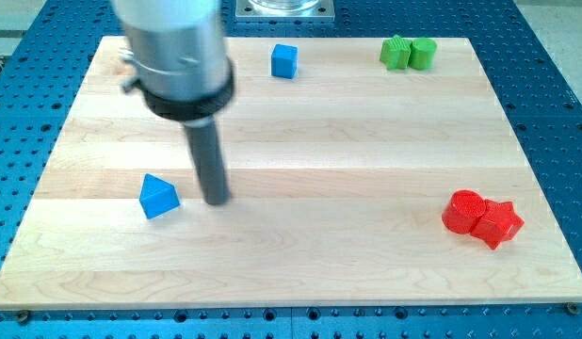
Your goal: Place the triangle at the bottom center
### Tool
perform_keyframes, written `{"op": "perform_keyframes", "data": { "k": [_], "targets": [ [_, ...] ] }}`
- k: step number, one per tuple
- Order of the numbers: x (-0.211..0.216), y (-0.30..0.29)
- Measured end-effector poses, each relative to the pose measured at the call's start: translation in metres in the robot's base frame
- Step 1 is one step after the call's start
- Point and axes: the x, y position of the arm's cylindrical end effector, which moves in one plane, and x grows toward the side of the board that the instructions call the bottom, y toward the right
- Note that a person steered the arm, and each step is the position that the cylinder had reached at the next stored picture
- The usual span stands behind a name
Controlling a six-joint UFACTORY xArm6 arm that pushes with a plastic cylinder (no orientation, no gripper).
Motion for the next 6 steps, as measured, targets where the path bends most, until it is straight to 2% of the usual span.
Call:
{"op": "perform_keyframes", "data": {
  "k": [1,2,3,4,5,6],
  "targets": [
    [0.031,-0.066],
    [-0.018,-0.096],
    [-0.061,-0.057],
    [-0.085,-0.003],
    [-0.115,-0.002],
    [-0.097,-0.003]
  ]
}}
